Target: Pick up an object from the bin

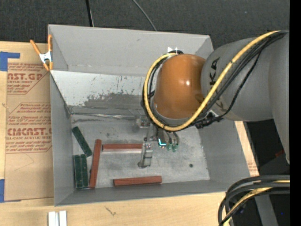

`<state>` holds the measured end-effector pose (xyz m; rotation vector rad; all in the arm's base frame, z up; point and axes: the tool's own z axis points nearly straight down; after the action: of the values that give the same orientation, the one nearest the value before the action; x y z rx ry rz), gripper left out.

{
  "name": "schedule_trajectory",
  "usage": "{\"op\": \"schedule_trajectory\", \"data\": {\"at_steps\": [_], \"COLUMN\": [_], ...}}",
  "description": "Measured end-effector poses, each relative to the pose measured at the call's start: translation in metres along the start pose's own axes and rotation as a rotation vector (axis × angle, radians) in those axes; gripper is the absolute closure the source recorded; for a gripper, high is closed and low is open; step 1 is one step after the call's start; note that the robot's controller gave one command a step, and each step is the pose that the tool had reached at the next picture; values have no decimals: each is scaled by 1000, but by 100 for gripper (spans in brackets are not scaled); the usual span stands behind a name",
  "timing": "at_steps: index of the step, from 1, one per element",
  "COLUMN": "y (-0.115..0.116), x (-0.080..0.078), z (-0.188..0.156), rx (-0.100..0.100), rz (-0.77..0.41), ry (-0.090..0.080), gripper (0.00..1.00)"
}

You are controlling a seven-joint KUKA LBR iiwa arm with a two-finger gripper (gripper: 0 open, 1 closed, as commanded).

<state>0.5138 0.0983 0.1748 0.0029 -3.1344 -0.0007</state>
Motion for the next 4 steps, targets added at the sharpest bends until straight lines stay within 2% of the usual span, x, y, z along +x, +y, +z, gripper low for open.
{"op": "schedule_trajectory", "data": {"at_steps": [1,2,3,4], "y": [0,-7,-8,13], "x": [-2,-13,-11,-25], "z": [-4,48,70,62], "rx": [-1,-1,0,1], "rz": [1,-26,-26,-2], "ry": [-8,-15,-10,0], "gripper": [0,0,0,0]}}
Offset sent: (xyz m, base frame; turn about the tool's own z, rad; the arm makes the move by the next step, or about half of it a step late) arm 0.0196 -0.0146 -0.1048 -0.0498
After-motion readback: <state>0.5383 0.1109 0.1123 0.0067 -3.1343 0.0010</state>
